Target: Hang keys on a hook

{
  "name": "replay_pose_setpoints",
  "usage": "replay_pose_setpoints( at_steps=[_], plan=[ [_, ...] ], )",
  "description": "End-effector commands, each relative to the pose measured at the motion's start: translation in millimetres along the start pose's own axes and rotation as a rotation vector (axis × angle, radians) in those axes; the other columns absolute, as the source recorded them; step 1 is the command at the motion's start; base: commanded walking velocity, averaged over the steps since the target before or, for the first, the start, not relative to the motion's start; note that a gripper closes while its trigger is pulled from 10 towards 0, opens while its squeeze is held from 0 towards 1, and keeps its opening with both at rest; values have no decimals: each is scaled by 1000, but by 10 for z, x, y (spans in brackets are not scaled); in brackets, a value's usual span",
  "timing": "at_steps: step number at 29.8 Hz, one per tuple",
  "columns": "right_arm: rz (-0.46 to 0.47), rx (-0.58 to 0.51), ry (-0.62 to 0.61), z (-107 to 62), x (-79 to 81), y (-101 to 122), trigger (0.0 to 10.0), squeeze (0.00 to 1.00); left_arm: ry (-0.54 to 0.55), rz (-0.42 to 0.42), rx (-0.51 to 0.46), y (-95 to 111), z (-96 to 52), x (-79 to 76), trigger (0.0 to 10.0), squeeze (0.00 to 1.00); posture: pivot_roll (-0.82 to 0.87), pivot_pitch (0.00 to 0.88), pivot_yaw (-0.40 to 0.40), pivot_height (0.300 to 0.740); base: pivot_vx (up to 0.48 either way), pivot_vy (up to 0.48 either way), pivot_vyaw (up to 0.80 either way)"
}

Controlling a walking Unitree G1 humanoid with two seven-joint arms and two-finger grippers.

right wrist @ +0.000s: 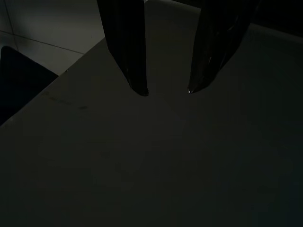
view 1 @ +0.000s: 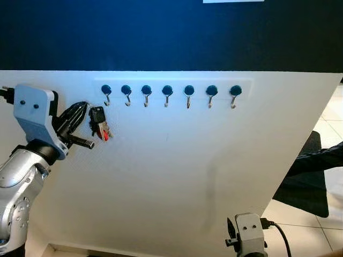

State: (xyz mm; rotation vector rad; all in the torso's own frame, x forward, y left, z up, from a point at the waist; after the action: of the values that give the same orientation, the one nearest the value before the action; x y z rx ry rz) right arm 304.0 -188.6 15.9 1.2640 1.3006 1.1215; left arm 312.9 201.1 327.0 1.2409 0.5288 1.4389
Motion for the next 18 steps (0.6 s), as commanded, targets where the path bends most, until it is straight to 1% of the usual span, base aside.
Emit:
replay_pose_setpoints(
  at_steps=[1, 4, 10, 11, 13, 15, 18],
  plan=[
    [3, 23, -3, -51, 6, -82, 10000, 0, -35, 30, -23, 126, 4, -30, 10000, 0, 85, 111, 80, 740, 0, 0, 0],
    [4, 23, -3, -53, 11, -85, 10000, 0, -32, 28, -20, 117, 17, -41, 10000, 0, 86, 111, 81, 740, 0, 0, 0],
    [7, 20, -3, -48, 26, -83, 10000, 0, -51, 12, -14, 103, 54, -117, 10000, 0, 83, 111, 85, 740, 0, 0, 0],
    [9, 19, -5, -46, 29, -80, 10000, 0, -63, 0, -18, 105, 82, -169, 10000, 0, 83, 112, 86, 740, 0, 0, 0],
    [10, 19, -6, -45, 30, -80, 10000, 0, -68, -5, -18, 105, 93, -188, 10000, 0, 83, 112, 86, 740, 0, 0, 0],
    [10, 19, -8, -47, 29, -84, 10000, 0, -87, -25, -21, 104, 125, -263, 10000, 0, 83, 112, 86, 740, 0, 0, 0],
    [10, 20, -10, -53, 30, -90, 10000, 0, -80, -65, -34, 115, 175, -314, 10000, 0, 77, 115, 91, 740, 0, 0, 0]
  ],
)
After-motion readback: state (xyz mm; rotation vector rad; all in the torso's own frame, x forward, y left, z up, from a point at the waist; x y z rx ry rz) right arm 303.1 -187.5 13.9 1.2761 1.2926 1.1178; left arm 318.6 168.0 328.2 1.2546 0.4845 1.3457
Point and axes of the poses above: a point about 5 cm out from each wrist's last joint towards the gripper, its own z axis pointing out of the wrist towards the gripper, its own y axis along the axis of the wrist's last joint, x = y × z, the point moved 6 cm from there along z, pointing out of the wrist towards the gripper, and after that the axes turned 11 degrees about z, right-handed, at the moved point
